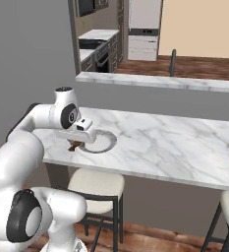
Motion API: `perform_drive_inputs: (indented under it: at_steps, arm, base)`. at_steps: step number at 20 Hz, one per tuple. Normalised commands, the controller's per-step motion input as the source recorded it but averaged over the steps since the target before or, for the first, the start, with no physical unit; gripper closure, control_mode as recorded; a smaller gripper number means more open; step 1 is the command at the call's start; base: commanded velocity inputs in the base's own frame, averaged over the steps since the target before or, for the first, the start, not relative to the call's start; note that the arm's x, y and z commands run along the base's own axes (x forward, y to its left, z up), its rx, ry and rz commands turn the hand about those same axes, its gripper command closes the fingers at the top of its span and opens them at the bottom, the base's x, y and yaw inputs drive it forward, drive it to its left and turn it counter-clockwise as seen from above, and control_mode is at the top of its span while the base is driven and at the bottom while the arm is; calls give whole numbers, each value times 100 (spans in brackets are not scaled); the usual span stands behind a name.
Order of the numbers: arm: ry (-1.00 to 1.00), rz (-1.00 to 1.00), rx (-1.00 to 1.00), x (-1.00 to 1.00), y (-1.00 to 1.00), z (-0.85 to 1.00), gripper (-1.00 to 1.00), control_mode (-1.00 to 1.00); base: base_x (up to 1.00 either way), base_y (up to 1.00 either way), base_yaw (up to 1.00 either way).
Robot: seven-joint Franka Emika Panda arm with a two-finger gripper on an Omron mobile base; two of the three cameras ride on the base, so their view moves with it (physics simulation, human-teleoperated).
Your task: Take the chicken drumsticks from the pan and place one on each plate on the dining counter.
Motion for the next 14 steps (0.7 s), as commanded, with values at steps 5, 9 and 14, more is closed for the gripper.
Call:
perform_drive_inputs:
  at_steps: [5, 9, 14]
  arm:
    - [-11, 0, 4, 78, 0, -17, 100, -100]
    - [-2, 0, 5, 72, 0, -35, 100, -100]
    - [-2, 0, 4, 66, 0, -37, 100, -100]
  base:
    - [0, 0, 0]
    - [0, 0, 0]
    - [0, 0, 0]
